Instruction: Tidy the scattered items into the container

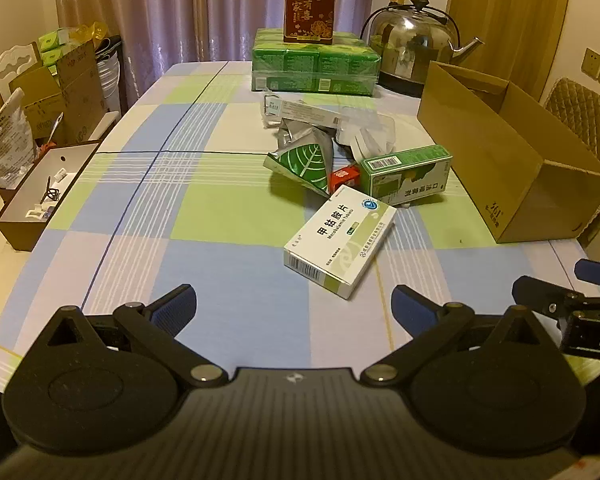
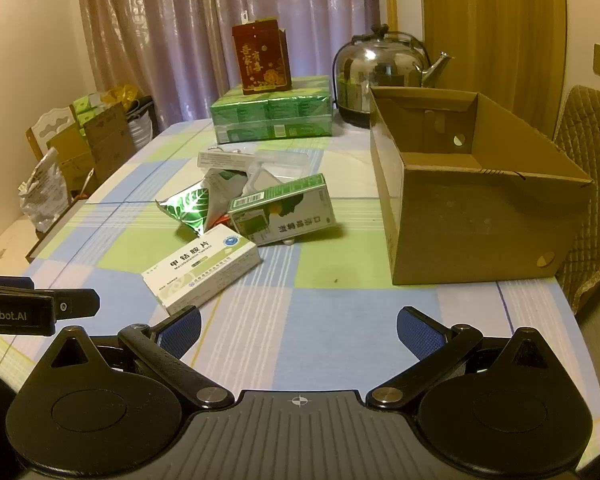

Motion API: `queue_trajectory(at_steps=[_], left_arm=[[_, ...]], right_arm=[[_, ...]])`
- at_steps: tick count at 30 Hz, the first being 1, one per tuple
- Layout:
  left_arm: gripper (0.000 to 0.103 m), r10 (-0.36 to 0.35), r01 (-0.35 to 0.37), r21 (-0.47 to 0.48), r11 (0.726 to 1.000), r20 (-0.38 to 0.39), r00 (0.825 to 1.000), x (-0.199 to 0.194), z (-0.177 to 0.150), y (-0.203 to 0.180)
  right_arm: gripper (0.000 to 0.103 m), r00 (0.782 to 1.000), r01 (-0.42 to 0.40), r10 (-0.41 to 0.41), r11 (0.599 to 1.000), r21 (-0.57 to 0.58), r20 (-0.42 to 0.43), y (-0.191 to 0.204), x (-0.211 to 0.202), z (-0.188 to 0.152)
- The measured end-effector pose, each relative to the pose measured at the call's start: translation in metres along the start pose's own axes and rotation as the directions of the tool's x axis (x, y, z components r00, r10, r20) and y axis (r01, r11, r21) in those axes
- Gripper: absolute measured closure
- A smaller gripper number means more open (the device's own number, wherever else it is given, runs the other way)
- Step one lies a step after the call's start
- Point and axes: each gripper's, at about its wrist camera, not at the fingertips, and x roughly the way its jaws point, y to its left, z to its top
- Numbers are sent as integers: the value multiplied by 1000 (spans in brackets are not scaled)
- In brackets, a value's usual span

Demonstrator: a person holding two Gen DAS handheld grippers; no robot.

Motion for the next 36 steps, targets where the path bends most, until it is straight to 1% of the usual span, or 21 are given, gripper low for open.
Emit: queue_trajectory(at_steps=[24,36], left_arm=[[1,-8,8,-3,1000,-5,1000,0,-1,1],[1,-23,23,-9,1000,-12,1000,1,-1,1]], right_arm=[[2,1000,-1,1,1000,-9,-11,0,0,0],[2,1000,-2,2,1000,-6,-24,-1,1,0]])
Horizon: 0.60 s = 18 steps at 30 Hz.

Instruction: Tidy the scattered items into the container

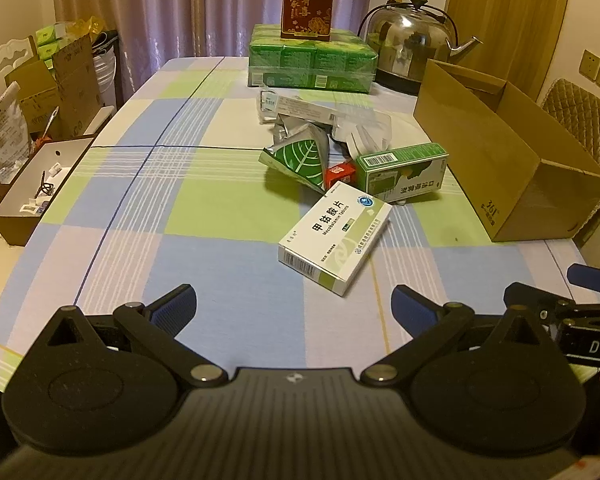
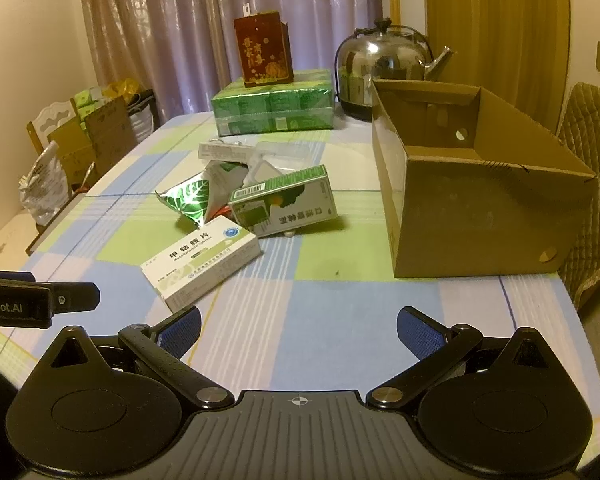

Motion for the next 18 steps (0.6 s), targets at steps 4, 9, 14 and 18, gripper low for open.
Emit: queue_trajectory(at_steps=[4,9,14,18], left_arm=[[1,-7,7,-1,1000,-3,1000,0,0,0],[1,-19,19,5,1000,-11,1000,2,1,-1],[1,-27,27,8,1000,-15,1000,3,2,-1],[1,-29,29,19,999,-34,999,10,0,-1]], right_arm=[[2,1000,1,-1,1000,-2,-2,0,0,0],[2,1000,-1,1,1000,-9,-14,1,2,-1],[2,1000,0,0,1000,-5,-19,-1,4,-2],[2,1000,-26,26,1000,-5,-3,-3,4,-2]])
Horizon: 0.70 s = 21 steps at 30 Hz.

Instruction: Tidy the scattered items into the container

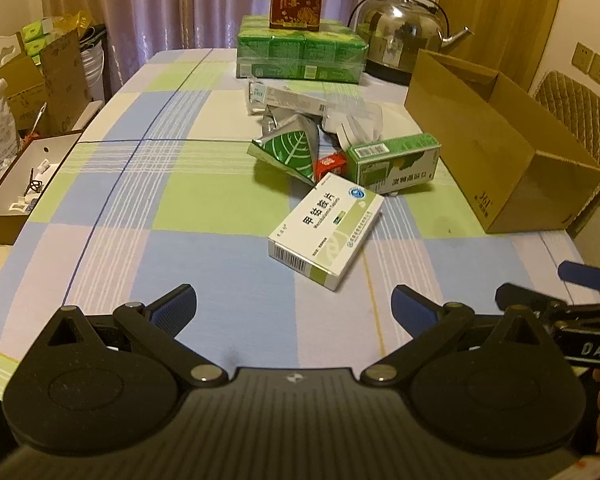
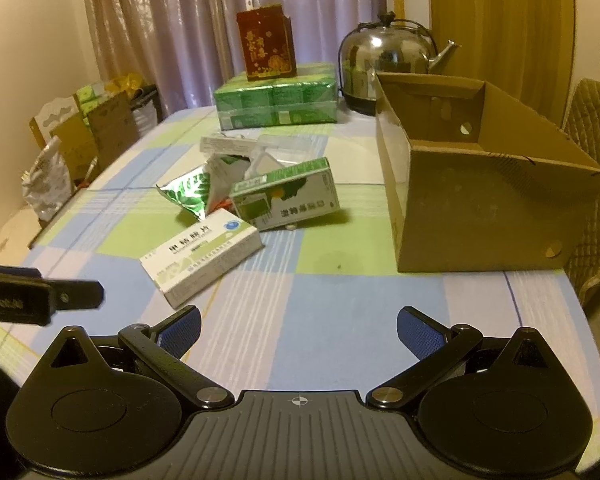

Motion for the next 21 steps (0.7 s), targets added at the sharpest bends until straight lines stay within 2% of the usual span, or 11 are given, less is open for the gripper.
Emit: queue_trajectory(at_steps=[8,13,17,21], left_arm=[[1,-17,19,34,999,-31,999,16,1,1],[1,-53,57,74,996,-48,997,32,16,-2],[1,-61,69,153,986,-56,997,49,32,-10],[3,-79,93,266,960,-63,995,71,39,-19]], right_arm=[[2,1000,-8,7,987,-158,-10,8,4,1],[2,999,4,-11,985,-174,-35,2,14,1],[2,999,-2,-6,979,-202,-41,-3,21,3],[2,999,-34,25,969,-246,-39,-4,27,7]])
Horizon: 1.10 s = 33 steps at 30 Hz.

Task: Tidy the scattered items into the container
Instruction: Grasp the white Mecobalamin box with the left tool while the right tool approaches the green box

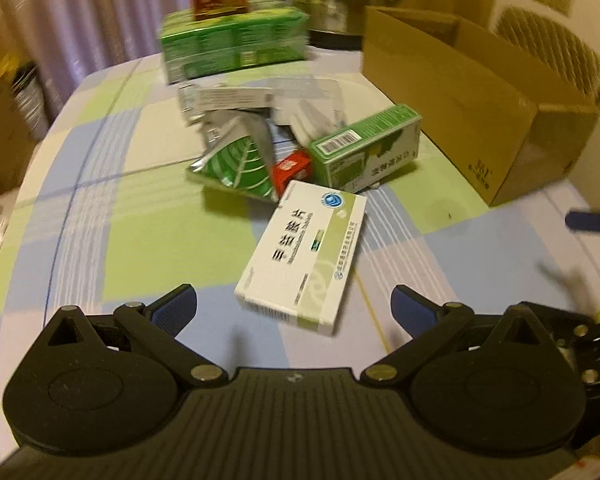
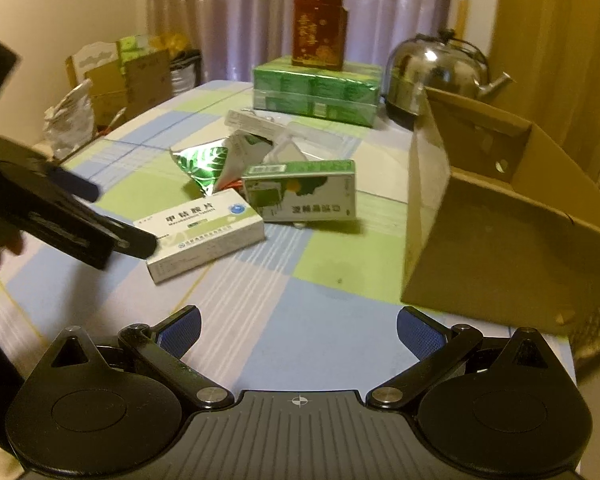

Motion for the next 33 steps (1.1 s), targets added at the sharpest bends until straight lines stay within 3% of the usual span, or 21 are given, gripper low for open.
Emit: queue_trajectory(at_steps=[6,11,15,17,22,27,31,33], left_arm=[[11,-84,84,121,989,0,996,28,11,1],[18,-113,117,186,976,-31,993,50,16,5],[29,-122,131,230,964,-52,991,63,16,4],[34,-137,147,224,963,-61,989,67,15,6],[35,-151,165,236,958,-79,985,57,12,14],[35,-138,146,179,973,-59,989,36,4,38],[35,-158,161,94,982,-46,986,33,-3,52],[35,-154,158,99,982,-50,987,34,-5,51]], right_arm=[[2,999,-40,41,995,-91,11,5,13,4],[2,998,-53,56,980,-191,11,9,25,10],[2,998,-55,60,962,-266,11,11,34,19],[2,998,-54,61,950,-307,14,12,39,23],[2,998,-44,61,901,-432,26,16,57,39],[13,999,-23,46,848,-530,29,16,88,63],[15,999,-24,34,834,-551,9,12,118,89],[15,999,-40,36,834,-551,-17,9,133,100]])
